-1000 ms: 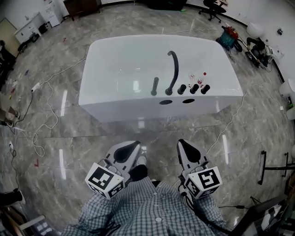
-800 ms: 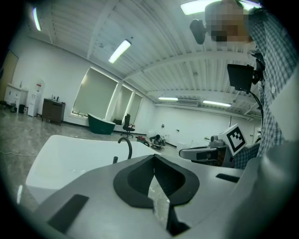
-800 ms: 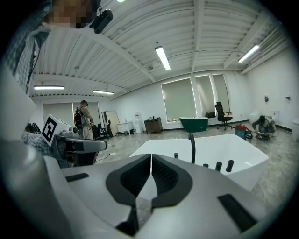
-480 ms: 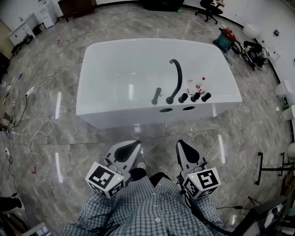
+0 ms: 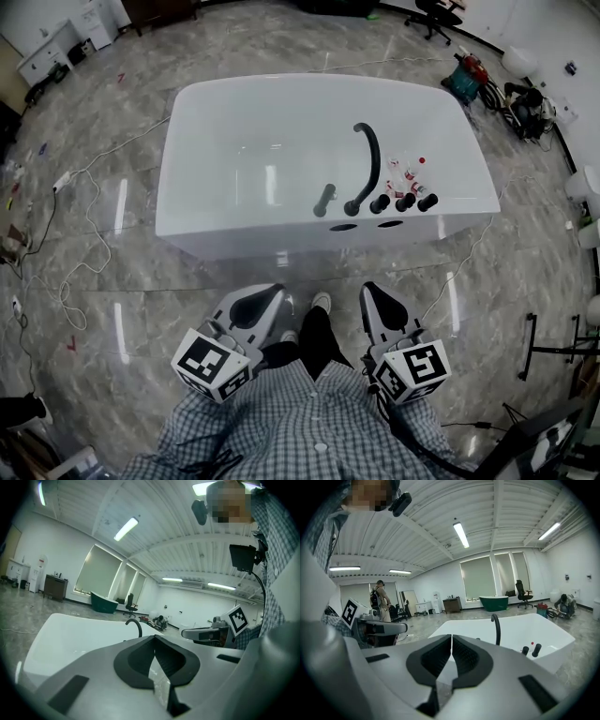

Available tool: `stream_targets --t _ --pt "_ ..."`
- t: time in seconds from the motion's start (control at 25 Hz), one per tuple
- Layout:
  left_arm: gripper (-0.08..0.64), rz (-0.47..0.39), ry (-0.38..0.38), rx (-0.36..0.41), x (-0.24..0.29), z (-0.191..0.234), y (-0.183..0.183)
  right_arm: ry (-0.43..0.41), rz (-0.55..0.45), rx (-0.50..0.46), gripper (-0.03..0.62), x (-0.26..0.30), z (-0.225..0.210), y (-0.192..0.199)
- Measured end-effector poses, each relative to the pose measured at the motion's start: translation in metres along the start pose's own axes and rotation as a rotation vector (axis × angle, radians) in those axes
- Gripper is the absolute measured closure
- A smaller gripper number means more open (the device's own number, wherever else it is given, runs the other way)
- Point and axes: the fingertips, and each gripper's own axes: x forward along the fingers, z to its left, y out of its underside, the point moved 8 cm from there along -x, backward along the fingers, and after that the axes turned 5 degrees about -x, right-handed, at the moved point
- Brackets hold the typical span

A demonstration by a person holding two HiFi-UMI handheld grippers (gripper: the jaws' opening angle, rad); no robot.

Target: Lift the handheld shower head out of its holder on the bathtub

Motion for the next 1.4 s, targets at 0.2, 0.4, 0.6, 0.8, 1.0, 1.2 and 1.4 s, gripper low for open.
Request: stream_targets --t 0.2,0.4,0.6,0.8,1.0,1.2,1.4 --pt "0.554 0.0 -0.022 -0.008 0.025 0.013 -0.009 -0.03 0.015 0.011 0.572 0.025 -0.025 -0.002" --pt "0.554 -0.028 -0.048 -0.018 0.061 0.025 -0.033 -0.076 0.021 0.014 0.574 0.054 -0.054 -0.015" --pt "0.554 -0.05 -0.1 0.001 0.1 0.036 -0.054 -0.113 0.032 0.019 0.574 0.079 -0.092 -0.026" --pt "0.554 -0.04 -0.14 -0.01 0.13 0.042 -0.059 -0.169 0.057 -0.016 0.574 0.104 -0.122 -0.03" --pt "0.554 -0.019 -0.173 0.009 0.157 0.048 -0.054 -0.238 0.084 -0.027 0.572 0.129 -0.143 -0.023" --pt "0.554 -0.033 -0.182 -0.026 0.175 0.058 -0.051 -0.291 0.116 -0.058 0.572 0.153 -0.155 -0.018" --pt "0.554 0.009 -0.188 -0.042 0.179 0.067 -0.041 -0.306 0.156 -0.04 0.572 0.173 -0.159 -0.003"
